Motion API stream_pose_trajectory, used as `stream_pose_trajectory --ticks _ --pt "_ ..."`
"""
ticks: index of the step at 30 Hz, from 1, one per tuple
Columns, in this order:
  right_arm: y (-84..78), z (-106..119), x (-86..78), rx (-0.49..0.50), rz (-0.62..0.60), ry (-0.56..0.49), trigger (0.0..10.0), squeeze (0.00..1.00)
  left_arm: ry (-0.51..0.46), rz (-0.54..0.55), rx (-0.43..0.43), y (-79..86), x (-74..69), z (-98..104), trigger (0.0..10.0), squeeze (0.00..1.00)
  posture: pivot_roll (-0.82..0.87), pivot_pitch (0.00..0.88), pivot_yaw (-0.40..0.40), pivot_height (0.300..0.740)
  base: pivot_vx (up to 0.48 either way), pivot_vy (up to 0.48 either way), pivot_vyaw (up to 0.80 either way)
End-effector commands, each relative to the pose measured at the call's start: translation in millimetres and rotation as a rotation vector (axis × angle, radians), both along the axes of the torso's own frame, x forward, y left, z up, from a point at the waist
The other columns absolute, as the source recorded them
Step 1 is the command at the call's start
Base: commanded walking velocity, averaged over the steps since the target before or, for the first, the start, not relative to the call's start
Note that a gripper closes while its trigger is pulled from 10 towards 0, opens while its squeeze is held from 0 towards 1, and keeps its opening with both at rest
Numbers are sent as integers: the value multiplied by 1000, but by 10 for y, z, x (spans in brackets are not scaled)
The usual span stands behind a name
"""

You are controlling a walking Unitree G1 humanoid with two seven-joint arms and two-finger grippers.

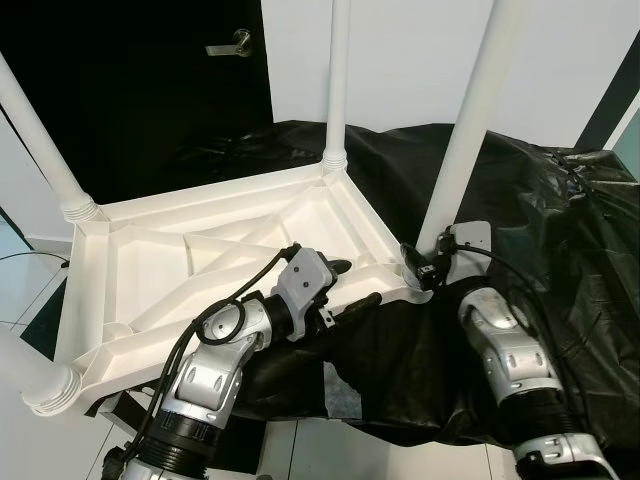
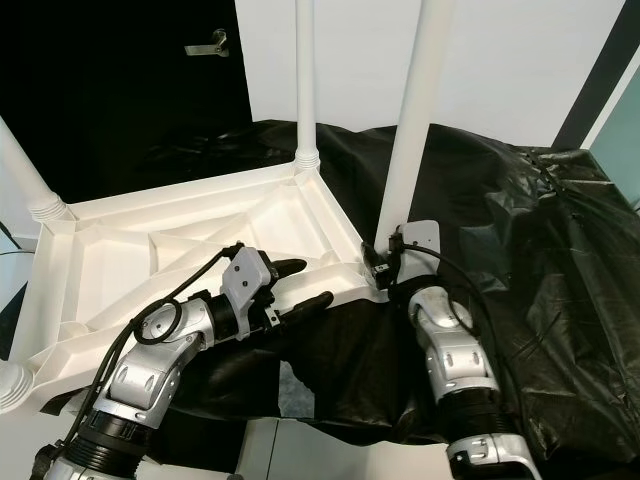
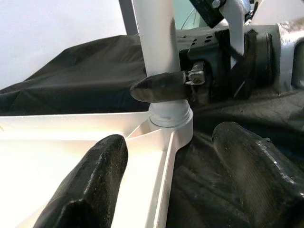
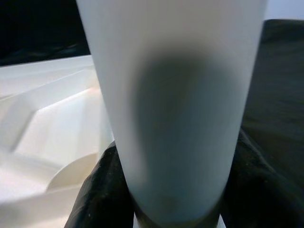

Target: Building children table

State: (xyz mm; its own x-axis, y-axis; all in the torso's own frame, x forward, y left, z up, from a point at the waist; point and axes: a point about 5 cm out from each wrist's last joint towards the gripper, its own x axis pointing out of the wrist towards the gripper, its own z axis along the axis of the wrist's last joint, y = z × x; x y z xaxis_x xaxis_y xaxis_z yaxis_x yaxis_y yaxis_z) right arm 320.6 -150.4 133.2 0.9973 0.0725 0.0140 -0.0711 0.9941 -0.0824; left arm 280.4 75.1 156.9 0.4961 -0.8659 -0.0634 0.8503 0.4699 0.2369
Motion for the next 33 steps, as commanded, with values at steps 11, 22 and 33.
stream_pose_trajectory --ticks 11,22,33 --pt "-59 -184 -109 22 -239 100 10000 0 -5 37 -7 -17 17 -2 10000 0 54 0 -16 740 0 0 0" --pt "-41 -139 -114 18 -233 86 10000 0 1 35 -9 -33 -11 -16 10000 0 54 0 -21 740 0 0 0" --pt "-62 -30 -142 46 -137 9 10000 1000 2 29 -10 -26 -11 -18 10000 0 46 0 -20 740 0 0 0"
